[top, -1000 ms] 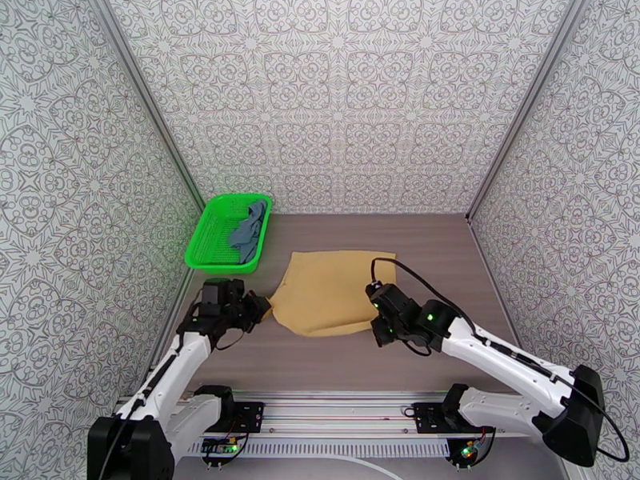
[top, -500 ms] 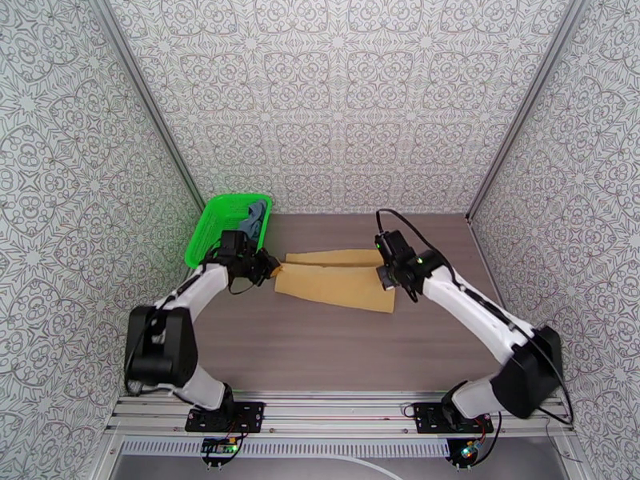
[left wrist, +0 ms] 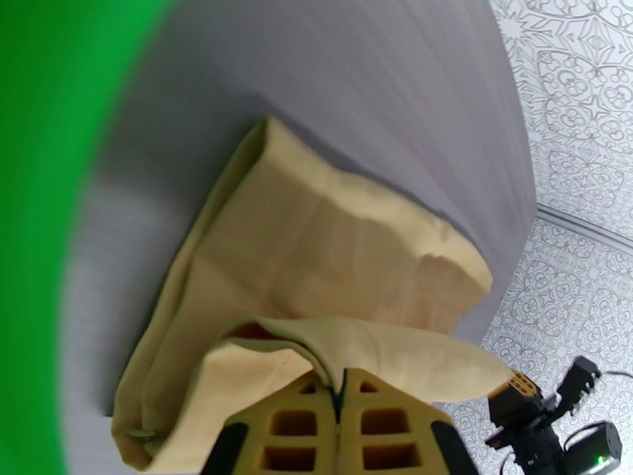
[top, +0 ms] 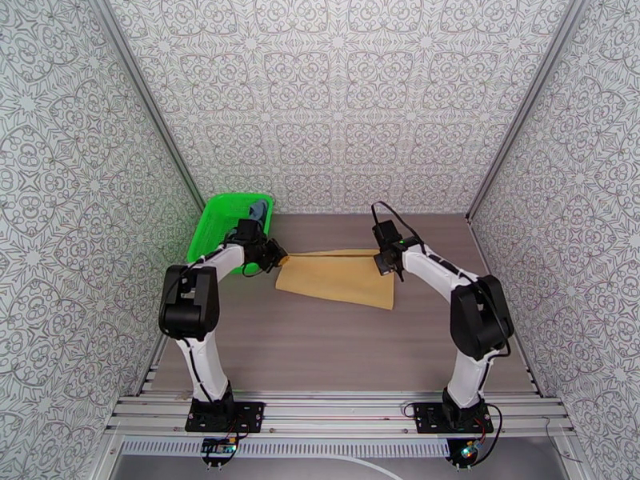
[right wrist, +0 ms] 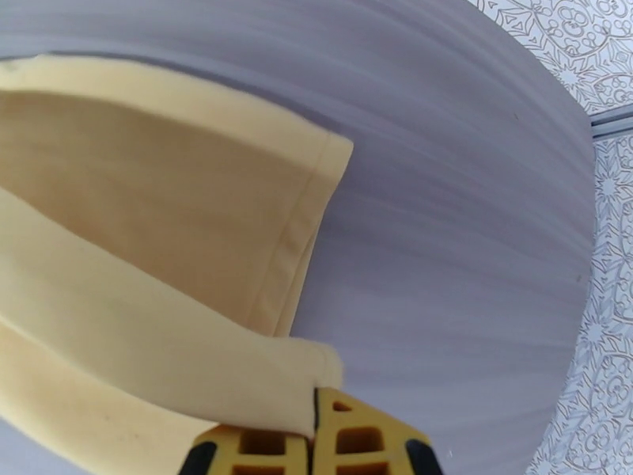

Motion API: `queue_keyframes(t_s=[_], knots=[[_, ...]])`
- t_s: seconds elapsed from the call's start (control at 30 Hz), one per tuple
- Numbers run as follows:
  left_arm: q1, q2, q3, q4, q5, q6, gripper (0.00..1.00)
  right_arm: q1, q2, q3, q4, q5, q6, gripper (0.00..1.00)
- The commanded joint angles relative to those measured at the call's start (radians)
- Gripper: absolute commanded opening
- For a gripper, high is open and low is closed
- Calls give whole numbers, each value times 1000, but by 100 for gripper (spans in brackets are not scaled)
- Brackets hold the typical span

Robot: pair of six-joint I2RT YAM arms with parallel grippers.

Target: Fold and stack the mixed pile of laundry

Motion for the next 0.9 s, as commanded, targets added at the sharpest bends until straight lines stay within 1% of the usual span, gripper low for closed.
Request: queue_keyframes(t_s=[0.0, 0.17, 0.2, 0.23, 0.3, 0.37, 0.43, 0.5, 0.63, 0.73, 0.8, 0.87], knots=[[9, 76, 19, 14, -20, -25, 5, -17, 52, 46, 57, -22, 15, 0], [-4, 102, 40, 35, 10, -38, 42, -24, 94, 69, 58, -39, 48, 0], [-6, 98, 43, 34, 15, -37, 55, -25, 95, 71, 58, -41, 56, 2], [-7, 93, 49, 32, 18, -36, 67, -26, 95, 74, 56, -46, 61, 9], [-8, 80, 57, 26, 20, -32, 82, -26, 91, 80, 52, -55, 68, 21], [-7, 62, 70, 11, 23, -23, 99, -27, 84, 85, 47, -66, 73, 31], [-8, 37, 90, -13, 28, -6, 99, -27, 68, 87, 40, -77, 79, 38], [-10, 10, 118, -46, 35, 25, 99, -27, 45, 87, 36, -88, 83, 43], [-24, -68, 180, -102, 45, 112, 99, -27, -18, 87, 16, -112, 94, 48], [-36, -145, 192, -111, 43, 149, 99, -27, -84, 73, -5, -135, 112, 52], [-40, -185, 187, -108, 76, 162, 99, -27, -142, 44, -9, -152, 139, 55], [-38, -216, 160, -89, 136, 158, 99, -27, -214, -8, -5, -187, 183, 58]])
